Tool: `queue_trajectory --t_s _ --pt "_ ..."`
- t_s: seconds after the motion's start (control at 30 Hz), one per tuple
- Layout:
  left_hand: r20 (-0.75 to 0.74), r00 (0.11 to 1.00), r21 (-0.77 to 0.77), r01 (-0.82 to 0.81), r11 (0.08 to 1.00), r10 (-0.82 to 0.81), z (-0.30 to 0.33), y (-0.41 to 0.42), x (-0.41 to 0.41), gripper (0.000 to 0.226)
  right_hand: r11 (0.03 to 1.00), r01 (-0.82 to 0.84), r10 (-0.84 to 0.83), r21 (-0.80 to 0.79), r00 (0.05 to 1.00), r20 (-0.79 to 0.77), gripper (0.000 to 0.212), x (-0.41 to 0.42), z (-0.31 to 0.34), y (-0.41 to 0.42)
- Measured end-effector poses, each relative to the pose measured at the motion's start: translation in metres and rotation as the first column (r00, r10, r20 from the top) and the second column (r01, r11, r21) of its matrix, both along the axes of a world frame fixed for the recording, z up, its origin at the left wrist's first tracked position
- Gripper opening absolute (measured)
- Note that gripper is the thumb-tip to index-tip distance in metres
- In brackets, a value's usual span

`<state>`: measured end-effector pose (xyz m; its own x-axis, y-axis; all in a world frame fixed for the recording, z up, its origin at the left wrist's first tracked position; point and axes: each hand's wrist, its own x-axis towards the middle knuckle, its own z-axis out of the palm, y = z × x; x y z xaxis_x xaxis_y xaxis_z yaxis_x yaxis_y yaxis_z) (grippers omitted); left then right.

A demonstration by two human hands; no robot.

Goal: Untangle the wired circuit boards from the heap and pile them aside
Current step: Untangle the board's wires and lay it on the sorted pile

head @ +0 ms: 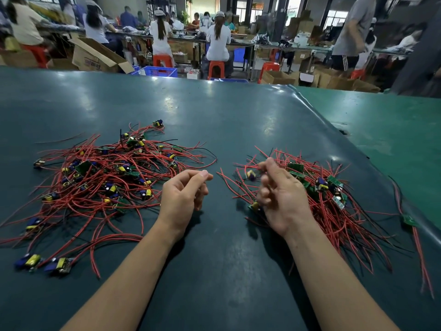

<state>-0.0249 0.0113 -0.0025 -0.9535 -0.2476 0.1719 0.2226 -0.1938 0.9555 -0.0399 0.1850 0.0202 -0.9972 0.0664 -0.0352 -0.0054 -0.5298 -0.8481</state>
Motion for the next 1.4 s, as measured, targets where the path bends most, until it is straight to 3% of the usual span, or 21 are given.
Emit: queue_trajectory --t_s 0.1,0.17,0.27,0.33,0.47,0.8,0.93,1.03,1.1,1.17,1.23,1.3,1.33,1.4 --pt "0.006 1.0 -0.002 0.001 1.0 -0.001 0.0 -0.001 0.0 0.019 0.979 0.116 -0.076 0.167 0.97 -0.23 0.022 0.008 -0.004 -0.009" --pt "0.008 1.0 -0.005 0.004 1.0 -0.004 0.0 -0.002 0.001 0.018 0.945 0.298 -0.245 0.135 0.918 -0.311 0.021 0.011 -0.003 -0.011" --pt "0.007 1.0 -0.01 0.009 1.0 -0.009 0.0 -0.003 0.001 0.017 0.803 0.596 -0.589 -0.023 0.786 -0.187 0.017 0.009 0.001 0.002" --pt "0.006 1.0 -0.007 0.005 1.0 -0.005 0.0 -0.002 0.001 0.016 0.733 0.676 -0.68 -0.081 0.73 -0.064 0.014 0.008 0.003 0.012" --pt "0.005 1.0 -0.007 0.0 1.0 0.0 0.0 -0.002 0.001 0.015 0.742 0.665 -0.658 -0.077 0.746 0.099 0.015 0.007 0.0 0.016" --pt "0.012 1.0 -0.015 0.001 1.0 0.0 0.0 -0.002 0.001 0.014 0.734 0.675 -0.671 -0.068 0.738 0.071 0.023 0.009 -0.002 0.015" --pt "0.023 1.0 -0.025 0.01 1.0 -0.01 -0.002 -0.002 0.0 0.015 0.819 0.56 -0.548 0.125 0.828 -0.117 0.057 0.011 -0.004 0.006" --pt "0.001 0.998 -0.114 -0.058 0.992 0.059 -0.004 -0.003 -0.001 0.013 0.789 0.524 -0.433 0.322 0.845 -0.313 0.045 0.011 -0.01 -0.002" --pt "-0.104 0.972 -0.349 -0.234 0.907 0.211 -0.007 -0.004 -0.002 0.011 0.773 0.497 -0.391 0.394 0.863 -0.321 0.028 0.007 -0.013 -0.001" --pt "-0.277 0.904 -0.561 -0.428 0.709 0.326 -0.008 -0.006 0.0 0.01 0.784 0.454 -0.37 0.424 0.89 -0.267 0.015 0.002 -0.017 0.002" --pt "-0.407 0.836 -0.691 -0.545 0.475 0.368 -0.008 -0.01 0.003 0.006 0.728 0.465 -0.376 0.503 0.885 -0.274 0.013 -0.001 -0.021 0.004" --pt "-0.376 0.789 -0.806 -0.537 0.249 0.485 -0.008 -0.017 0.002 0.019 0.643 0.502 -0.38 0.579 0.865 -0.328 0.016 0.001 -0.022 0.004" --pt "-0.316 0.77 -0.859 -0.481 0.178 0.555 -0.008 -0.022 0.001 0.028 0.619 0.506 -0.36 0.601 0.863 -0.356 0.016 0.002 -0.023 0.002" --pt "-0.135 0.757 -0.949 -0.285 0.136 0.64 -0.007 -0.033 0.001 0.039 0.611 0.479 -0.278 0.63 0.875 -0.395 0.02 0.008 -0.024 -0.003"
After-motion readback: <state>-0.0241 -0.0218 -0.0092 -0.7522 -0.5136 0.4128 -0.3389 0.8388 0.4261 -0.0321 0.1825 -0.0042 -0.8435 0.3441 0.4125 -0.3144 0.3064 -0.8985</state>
